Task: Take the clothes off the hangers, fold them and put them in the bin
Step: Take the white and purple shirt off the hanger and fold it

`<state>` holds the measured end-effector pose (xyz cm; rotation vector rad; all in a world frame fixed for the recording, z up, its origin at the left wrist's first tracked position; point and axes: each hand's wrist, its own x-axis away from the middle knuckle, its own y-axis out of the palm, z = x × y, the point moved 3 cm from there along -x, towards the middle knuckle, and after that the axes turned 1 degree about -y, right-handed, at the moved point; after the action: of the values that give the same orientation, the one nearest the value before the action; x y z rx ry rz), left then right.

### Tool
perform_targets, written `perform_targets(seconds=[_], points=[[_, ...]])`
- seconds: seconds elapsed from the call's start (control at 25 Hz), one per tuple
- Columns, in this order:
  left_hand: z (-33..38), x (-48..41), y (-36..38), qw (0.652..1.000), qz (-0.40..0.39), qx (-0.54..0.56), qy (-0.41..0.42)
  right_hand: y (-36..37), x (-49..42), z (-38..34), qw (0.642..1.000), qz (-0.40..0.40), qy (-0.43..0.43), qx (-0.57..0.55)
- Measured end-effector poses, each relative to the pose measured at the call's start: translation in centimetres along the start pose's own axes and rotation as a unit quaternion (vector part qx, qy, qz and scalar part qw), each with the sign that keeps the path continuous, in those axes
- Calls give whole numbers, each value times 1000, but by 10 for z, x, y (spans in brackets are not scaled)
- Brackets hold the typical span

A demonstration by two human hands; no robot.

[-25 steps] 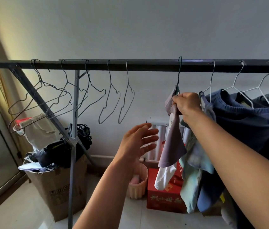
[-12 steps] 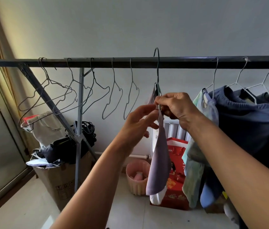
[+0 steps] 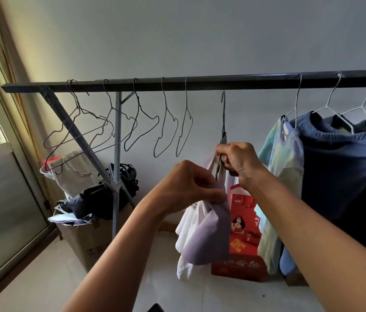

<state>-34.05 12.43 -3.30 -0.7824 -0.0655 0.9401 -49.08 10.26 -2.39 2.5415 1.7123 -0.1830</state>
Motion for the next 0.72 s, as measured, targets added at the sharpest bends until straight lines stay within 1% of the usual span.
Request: perform_targets(seconds=[0.08, 0.16, 0.24, 0.36, 0.44, 0.52, 0.64, 0.72], points=[[-9, 2, 1, 1000, 15, -11, -14, -1, 1, -2, 998, 10, 29, -49], [-18, 4, 5, 999, 37, -1, -31, -3, 2, -8, 994, 2, 52, -92], [-26, 5, 8, 995, 67, 54, -48, -6, 2, -14, 990, -21, 77, -116], [-42, 5, 10, 981, 117, 127, -88, -13, 1, -26, 986, -64, 101, -114], [-53, 6, 13, 965, 145, 181, -122, -18, 0, -38, 987, -81, 95, -102], [-59, 7, 15, 948, 177, 221, -144, -20, -2, -52, 992, -75, 70, -77], [-60, 9, 12, 926, 209, 277, -146, -19, -13, -70, 999, -39, 11, -11], [-59, 11, 9, 899, 232, 339, -152, -15, -26, -78, 999, -17, -13, 27]])
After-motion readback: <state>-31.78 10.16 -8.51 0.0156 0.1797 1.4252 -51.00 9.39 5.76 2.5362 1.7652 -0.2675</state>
